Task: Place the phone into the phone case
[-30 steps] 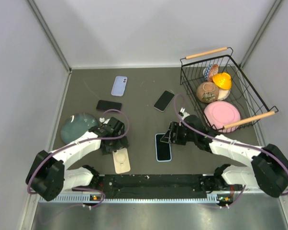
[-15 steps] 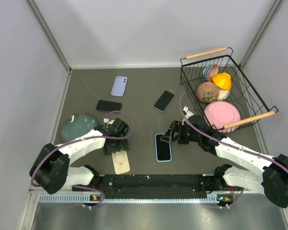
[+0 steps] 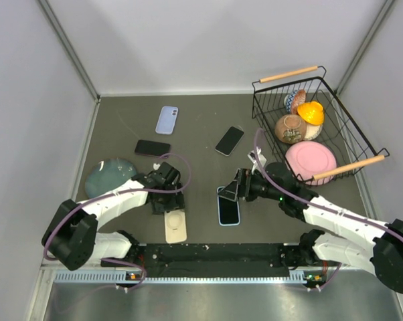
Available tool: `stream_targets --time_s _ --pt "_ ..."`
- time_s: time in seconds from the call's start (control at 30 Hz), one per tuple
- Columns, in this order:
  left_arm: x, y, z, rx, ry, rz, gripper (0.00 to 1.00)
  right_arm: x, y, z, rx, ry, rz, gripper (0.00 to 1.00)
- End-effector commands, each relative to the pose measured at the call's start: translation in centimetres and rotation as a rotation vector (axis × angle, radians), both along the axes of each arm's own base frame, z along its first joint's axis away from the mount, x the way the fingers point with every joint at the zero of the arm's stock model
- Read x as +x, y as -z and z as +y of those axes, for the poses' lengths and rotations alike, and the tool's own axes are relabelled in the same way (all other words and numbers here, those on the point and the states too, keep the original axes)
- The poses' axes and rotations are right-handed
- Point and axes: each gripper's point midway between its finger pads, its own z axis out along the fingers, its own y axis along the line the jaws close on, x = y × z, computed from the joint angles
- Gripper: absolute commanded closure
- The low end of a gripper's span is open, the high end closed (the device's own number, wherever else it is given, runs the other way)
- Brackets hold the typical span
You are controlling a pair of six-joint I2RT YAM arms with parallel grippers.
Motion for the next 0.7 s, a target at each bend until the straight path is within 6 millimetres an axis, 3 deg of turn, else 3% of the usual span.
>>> stream_targets --time_s 0.0,0.13,0.67 --pt "1.7 -2.9 -5.8 -0.293 0.095 -0.033 0.69 -1.7 -3.0 1.8 0.175 -0.086 -0.062 0.16" --pt "2.8 -5.2 -7.6 -0.419 0.121 -0.062 0.73 -2.9 -3.3 2.8 0.225 -0.128 -0.069 0.16" --pt "5.3 -11.9 -8.8 -0.783 0.187 -0.233 0.78 -3.4 -3.6 7.0 0.336 -0.230 -0.023 0.18"
